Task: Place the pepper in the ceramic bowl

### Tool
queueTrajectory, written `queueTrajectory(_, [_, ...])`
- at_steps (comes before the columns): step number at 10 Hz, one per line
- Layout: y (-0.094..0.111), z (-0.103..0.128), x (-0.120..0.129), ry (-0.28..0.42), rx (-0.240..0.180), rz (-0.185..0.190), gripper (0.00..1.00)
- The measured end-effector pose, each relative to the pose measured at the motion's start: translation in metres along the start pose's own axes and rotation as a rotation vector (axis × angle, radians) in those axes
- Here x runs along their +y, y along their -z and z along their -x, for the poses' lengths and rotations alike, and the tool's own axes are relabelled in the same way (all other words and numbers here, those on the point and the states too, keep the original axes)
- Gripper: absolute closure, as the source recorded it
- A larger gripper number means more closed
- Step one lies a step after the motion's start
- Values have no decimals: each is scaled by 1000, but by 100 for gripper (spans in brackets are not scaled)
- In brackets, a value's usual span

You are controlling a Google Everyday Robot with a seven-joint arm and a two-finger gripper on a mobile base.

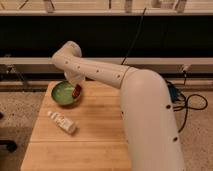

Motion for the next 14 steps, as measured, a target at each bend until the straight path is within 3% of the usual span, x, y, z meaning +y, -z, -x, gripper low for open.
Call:
queueTrajectory(3, [-3, -9, -7, 10, 16, -4, 100])
queueTrajectory(6, [-6, -10, -38, 25, 24, -18, 100])
queueTrajectory(9, [-9, -13, -36, 23, 29, -11, 98])
queueTrajectory(14, [-15, -14, -39, 28, 35, -20, 49])
